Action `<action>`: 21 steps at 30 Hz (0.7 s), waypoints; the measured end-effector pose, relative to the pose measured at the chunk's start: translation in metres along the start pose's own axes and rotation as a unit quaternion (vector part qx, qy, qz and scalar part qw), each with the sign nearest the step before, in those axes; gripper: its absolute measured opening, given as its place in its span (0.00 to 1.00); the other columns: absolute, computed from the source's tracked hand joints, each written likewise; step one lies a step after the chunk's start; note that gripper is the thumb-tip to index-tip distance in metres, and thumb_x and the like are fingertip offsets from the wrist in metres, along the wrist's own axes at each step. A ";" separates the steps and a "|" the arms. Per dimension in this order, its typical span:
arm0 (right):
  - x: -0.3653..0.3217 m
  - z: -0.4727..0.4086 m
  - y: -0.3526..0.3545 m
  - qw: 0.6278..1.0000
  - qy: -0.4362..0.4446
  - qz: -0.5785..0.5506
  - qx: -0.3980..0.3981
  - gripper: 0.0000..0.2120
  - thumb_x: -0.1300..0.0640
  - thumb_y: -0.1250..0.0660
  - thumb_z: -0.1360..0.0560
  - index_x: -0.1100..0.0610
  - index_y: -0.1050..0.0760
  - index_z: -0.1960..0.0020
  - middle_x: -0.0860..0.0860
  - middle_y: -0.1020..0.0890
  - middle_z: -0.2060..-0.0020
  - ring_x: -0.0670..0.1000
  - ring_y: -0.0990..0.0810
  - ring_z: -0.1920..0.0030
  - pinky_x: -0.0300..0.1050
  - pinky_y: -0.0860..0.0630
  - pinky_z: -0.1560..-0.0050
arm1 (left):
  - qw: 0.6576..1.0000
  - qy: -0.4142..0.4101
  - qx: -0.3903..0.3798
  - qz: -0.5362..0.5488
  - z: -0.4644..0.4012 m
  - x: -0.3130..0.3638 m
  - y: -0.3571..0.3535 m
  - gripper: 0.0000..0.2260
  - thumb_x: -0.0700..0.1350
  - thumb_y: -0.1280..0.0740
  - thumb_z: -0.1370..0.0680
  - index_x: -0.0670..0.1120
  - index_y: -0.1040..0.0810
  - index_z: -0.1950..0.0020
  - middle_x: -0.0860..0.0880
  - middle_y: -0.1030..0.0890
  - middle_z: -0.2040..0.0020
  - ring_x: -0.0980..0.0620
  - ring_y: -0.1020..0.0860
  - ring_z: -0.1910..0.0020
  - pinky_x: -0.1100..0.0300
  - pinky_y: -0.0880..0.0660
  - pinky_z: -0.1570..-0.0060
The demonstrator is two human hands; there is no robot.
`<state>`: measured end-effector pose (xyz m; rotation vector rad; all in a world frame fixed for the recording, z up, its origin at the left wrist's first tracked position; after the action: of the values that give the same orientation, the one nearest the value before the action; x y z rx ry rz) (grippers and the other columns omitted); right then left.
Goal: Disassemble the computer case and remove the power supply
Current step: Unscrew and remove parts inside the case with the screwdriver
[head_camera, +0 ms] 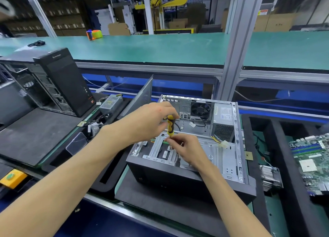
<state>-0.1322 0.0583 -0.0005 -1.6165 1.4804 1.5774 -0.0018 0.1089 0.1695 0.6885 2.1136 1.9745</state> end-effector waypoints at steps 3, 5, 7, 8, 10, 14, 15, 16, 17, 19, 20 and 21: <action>0.000 0.000 -0.001 1.000 0.005 0.005 -0.006 0.06 0.52 0.29 0.21 0.52 0.14 0.51 0.39 0.22 0.71 0.42 0.30 0.70 0.35 0.33 0.66 | 0.999 0.020 0.029 -0.040 -0.004 -0.001 0.004 0.07 0.45 0.34 0.19 0.49 0.18 0.44 0.52 0.21 0.49 0.55 0.28 0.57 0.59 0.28 0.52; -0.001 0.000 -0.001 1.000 0.008 0.009 -0.006 0.06 0.53 0.29 0.21 0.52 0.14 0.50 0.38 0.21 0.70 0.42 0.29 0.70 0.36 0.32 0.66 | 0.993 0.072 0.030 -0.088 -0.007 -0.002 0.003 0.10 0.55 0.35 0.19 0.49 0.22 0.52 0.52 0.22 0.59 0.50 0.24 0.59 0.54 0.27 0.57; -0.001 0.001 -0.001 1.000 0.017 0.012 -0.009 0.05 0.55 0.28 0.21 0.53 0.14 0.50 0.37 0.21 0.69 0.42 0.28 0.69 0.35 0.32 0.64 | 0.974 0.123 0.043 -0.186 -0.009 -0.002 -0.002 0.19 0.63 0.42 0.19 0.49 0.31 0.60 0.51 0.26 0.68 0.48 0.25 0.66 0.55 0.31 0.67; -0.002 0.001 -0.001 1.000 0.020 0.010 -0.013 0.05 0.55 0.28 0.22 0.53 0.14 0.51 0.38 0.21 0.69 0.42 0.28 0.69 0.35 0.32 0.64 | 0.964 0.135 0.056 -0.222 -0.009 -0.001 -0.004 0.22 0.65 0.45 0.19 0.49 0.34 0.63 0.52 0.29 0.71 0.48 0.27 0.70 0.56 0.35 0.70; -0.002 0.002 -0.002 1.000 0.022 0.009 -0.018 0.05 0.54 0.28 0.21 0.53 0.14 0.52 0.41 0.21 0.69 0.43 0.28 0.68 0.37 0.31 0.64 | 0.959 0.139 0.078 -0.235 -0.008 -0.001 -0.007 0.24 0.66 0.48 0.19 0.49 0.33 0.63 0.52 0.28 0.70 0.50 0.28 0.71 0.58 0.37 0.72; -0.001 0.000 -0.001 1.000 0.004 0.020 -0.013 0.08 0.51 0.30 0.21 0.54 0.15 0.54 0.52 0.19 0.68 0.44 0.29 0.68 0.51 0.28 0.63 | 0.998 0.037 -0.005 -0.049 -0.001 -0.002 -0.009 0.13 0.54 0.36 0.19 0.52 0.27 0.36 0.55 0.25 0.41 0.53 0.23 0.49 0.53 0.25 0.53; -0.001 0.000 -0.001 1.000 0.005 0.021 -0.013 0.09 0.51 0.30 0.21 0.54 0.15 0.55 0.51 0.19 0.68 0.44 0.29 0.68 0.51 0.28 0.63 | 0.999 0.020 -0.034 -0.018 -0.001 -0.001 -0.008 0.13 0.48 0.35 0.19 0.52 0.26 0.35 0.54 0.25 0.40 0.54 0.24 0.47 0.53 0.25 0.49; 0.000 0.000 -0.001 1.000 0.011 0.024 -0.012 0.08 0.52 0.30 0.21 0.53 0.16 0.57 0.49 0.20 0.69 0.43 0.29 0.68 0.49 0.28 0.64 | 0.999 0.017 -0.047 -0.007 -0.001 -0.001 -0.007 0.13 0.45 0.34 0.20 0.51 0.25 0.35 0.53 0.24 0.41 0.53 0.24 0.47 0.53 0.25 0.47; 0.000 -0.001 -0.002 0.999 0.019 0.028 -0.013 0.07 0.52 0.29 0.21 0.52 0.16 0.57 0.46 0.20 0.69 0.42 0.29 0.69 0.46 0.28 0.64 | 0.998 0.027 -0.045 -0.019 -0.001 -0.001 -0.006 0.11 0.44 0.34 0.20 0.49 0.23 0.38 0.53 0.23 0.44 0.52 0.24 0.48 0.52 0.25 0.47; -0.001 -0.001 -0.003 0.999 0.031 0.030 -0.005 0.05 0.53 0.29 0.22 0.51 0.16 0.56 0.43 0.20 0.69 0.42 0.28 0.69 0.41 0.29 0.65 | 0.995 0.052 -0.027 -0.082 -0.005 -0.004 -0.005 0.08 0.52 0.34 0.20 0.49 0.25 0.47 0.53 0.23 0.55 0.49 0.22 0.54 0.53 0.26 0.55; -0.002 -0.001 -0.003 0.999 0.036 0.026 0.004 0.03 0.53 0.28 0.22 0.51 0.17 0.54 0.43 0.21 0.69 0.43 0.28 0.70 0.38 0.30 0.65 | 0.989 0.070 -0.023 -0.128 -0.007 -0.006 -0.005 0.12 0.58 0.36 0.20 0.50 0.28 0.52 0.54 0.25 0.61 0.48 0.23 0.58 0.54 0.28 0.62; -0.003 0.000 -0.001 0.999 0.044 0.023 0.014 0.02 0.53 0.27 0.23 0.51 0.17 0.53 0.44 0.22 0.70 0.43 0.28 0.70 0.36 0.31 0.66 | 0.979 0.086 -0.024 -0.183 -0.009 -0.006 -0.006 0.17 0.63 0.39 0.20 0.50 0.31 0.57 0.55 0.28 0.66 0.48 0.25 0.63 0.56 0.33 0.67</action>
<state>-0.1303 0.0598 0.0021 -1.6672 1.5885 1.5189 -0.0019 0.0984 0.1631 0.1085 2.0913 1.9247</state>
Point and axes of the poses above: each hand's wrist, its own z-axis away from the middle knuckle, its own y-axis out of the back of the hand, x = y × z, the point moved 3 cm from there along -z, towards the middle knuckle
